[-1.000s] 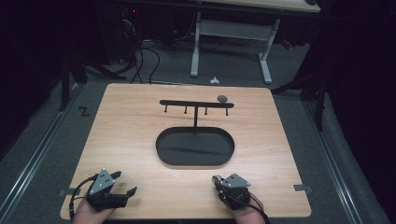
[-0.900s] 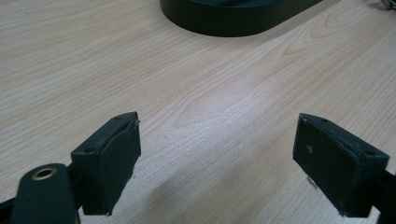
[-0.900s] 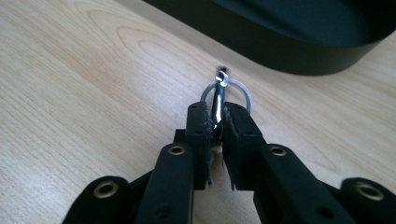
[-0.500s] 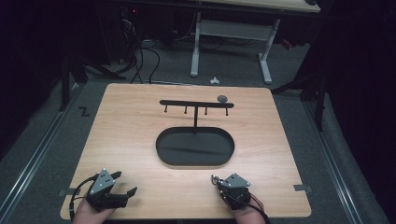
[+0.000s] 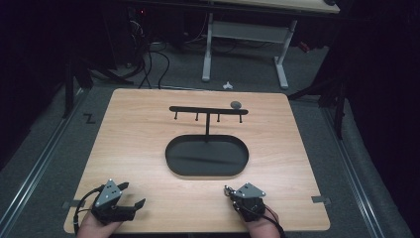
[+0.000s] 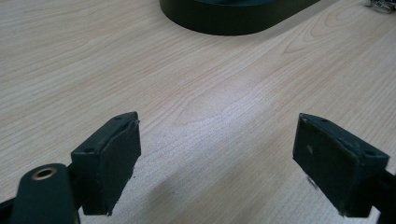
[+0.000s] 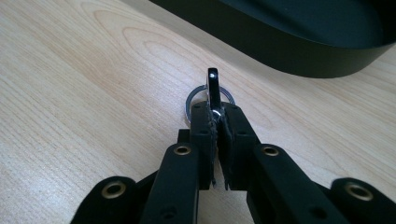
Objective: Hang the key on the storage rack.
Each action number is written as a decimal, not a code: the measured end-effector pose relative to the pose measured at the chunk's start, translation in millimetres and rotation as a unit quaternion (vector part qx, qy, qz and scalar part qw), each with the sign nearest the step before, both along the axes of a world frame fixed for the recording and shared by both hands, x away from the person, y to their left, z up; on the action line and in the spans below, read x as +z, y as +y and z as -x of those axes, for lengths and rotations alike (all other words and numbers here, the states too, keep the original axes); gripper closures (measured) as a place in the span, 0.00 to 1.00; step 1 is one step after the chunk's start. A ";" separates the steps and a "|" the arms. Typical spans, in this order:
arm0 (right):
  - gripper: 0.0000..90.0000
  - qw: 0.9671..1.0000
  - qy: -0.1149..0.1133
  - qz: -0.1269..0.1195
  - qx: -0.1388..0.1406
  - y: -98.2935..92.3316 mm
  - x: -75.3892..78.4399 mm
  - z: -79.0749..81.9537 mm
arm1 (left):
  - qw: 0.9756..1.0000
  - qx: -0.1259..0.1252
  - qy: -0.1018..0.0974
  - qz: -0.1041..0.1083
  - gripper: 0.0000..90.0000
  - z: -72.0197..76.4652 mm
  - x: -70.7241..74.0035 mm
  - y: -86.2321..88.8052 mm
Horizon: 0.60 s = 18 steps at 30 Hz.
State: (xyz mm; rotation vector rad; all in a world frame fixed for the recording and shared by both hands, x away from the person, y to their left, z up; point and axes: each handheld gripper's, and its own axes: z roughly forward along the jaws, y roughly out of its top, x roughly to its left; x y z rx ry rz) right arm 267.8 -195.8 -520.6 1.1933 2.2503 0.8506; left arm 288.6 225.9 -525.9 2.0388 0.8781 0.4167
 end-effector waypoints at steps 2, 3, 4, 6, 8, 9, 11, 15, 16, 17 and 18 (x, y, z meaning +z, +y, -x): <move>0.94 1.000 -0.004 -0.009 0.000 -2.5 1.5 0.9 | 1.000 -0.001 0.000 0.000 0.17 0.1 -0.2 -0.4; 0.94 1.000 -0.007 -0.012 -0.004 -3.6 2.6 2.0 | 1.000 -0.001 0.001 0.000 0.17 0.1 -0.2 -0.6; 0.94 1.000 -0.011 -0.013 -0.005 -4.9 3.6 3.1 | 1.000 -0.002 0.000 0.000 0.17 0.1 -0.3 -0.7; 0.94 1.000 -0.017 -0.019 -0.008 -8.3 5.8 5.4 | 1.000 -0.001 0.001 0.001 0.17 0.0 -0.3 -0.5; 0.94 0.999 -0.023 -0.027 -0.014 -13.0 8.7 8.1 | 1.000 -0.001 0.001 0.001 0.17 -0.1 -0.4 -0.3; 0.94 0.999 -0.023 -0.027 -0.014 -13.0 8.7 8.1 | 1.000 0.000 0.001 0.002 0.17 -0.1 -0.4 -0.1; 0.94 0.999 -0.026 -0.032 -0.020 -18.0 11.0 9.9 | 1.000 0.000 0.002 0.002 0.17 -0.2 -0.4 0.2; 0.94 0.999 -0.021 -0.042 -0.026 -25.5 12.7 12.1 | 1.000 0.000 0.002 0.002 0.17 -0.4 -0.7 0.1; 0.94 0.998 -0.020 -0.044 -0.030 -27.2 13.1 12.9 | 1.000 0.000 0.002 0.002 0.17 -0.4 -0.6 0.2; 0.94 0.998 -0.015 -0.048 -0.030 -29.6 13.7 13.6 | 1.000 0.001 0.002 0.002 0.17 -0.3 -0.5 0.4; 0.94 0.998 -0.011 -0.050 -0.031 -30.9 14.0 14.0 | 1.000 0.001 0.002 0.002 0.17 -0.1 -0.3 0.9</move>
